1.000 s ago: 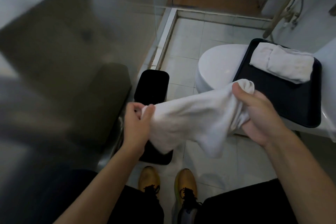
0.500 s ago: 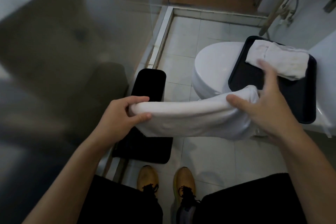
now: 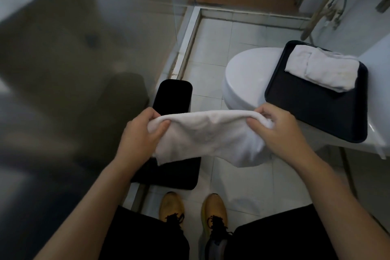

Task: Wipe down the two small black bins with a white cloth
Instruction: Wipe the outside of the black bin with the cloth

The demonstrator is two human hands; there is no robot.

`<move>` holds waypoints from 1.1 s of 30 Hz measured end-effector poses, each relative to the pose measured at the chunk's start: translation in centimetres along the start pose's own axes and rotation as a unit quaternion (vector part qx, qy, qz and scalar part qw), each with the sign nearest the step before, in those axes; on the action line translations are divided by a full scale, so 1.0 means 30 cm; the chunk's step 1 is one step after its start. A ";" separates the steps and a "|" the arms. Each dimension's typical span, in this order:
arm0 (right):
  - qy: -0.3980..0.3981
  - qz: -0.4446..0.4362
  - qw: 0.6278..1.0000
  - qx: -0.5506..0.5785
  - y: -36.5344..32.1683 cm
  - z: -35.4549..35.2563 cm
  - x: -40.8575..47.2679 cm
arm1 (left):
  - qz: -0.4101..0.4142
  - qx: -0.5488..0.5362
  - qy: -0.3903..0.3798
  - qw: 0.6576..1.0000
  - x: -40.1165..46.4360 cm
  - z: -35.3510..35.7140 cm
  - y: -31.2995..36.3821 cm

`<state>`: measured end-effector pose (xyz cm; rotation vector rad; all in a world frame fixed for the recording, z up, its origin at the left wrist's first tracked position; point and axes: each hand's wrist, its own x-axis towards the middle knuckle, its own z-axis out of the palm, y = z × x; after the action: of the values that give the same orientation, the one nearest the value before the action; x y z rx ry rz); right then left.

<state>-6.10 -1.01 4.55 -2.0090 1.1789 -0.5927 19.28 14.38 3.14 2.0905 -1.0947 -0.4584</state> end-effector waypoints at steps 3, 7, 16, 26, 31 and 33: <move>0.063 0.021 0.997 -0.041 -0.048 0.118 0.001 | -0.095 -0.004 0.005 0.995 -0.034 0.098 0.037; -0.031 0.017 0.997 -0.075 -0.112 0.288 -0.052 | -0.195 -0.160 -0.080 0.964 -0.114 0.225 0.113; -0.266 -0.101 0.959 -0.005 -0.102 0.224 -0.098 | -0.354 -0.387 -0.123 0.843 -0.094 0.192 0.091; -0.310 -0.023 0.936 0.164 0.032 0.272 0.119 | -0.322 -0.447 -0.201 0.810 0.117 0.178 0.148; -0.146 0.085 0.963 0.212 0.201 0.428 0.212 | -0.241 -0.271 -0.281 0.889 0.277 0.139 -0.024; -0.076 0.125 0.968 0.203 0.299 0.538 0.202 | -0.232 -0.222 -0.179 0.930 0.247 0.181 -0.194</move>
<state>3.00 -3.55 -12.44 -1.5066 1.0936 -0.4962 23.57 8.18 -4.67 1.8773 -0.5866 -1.2380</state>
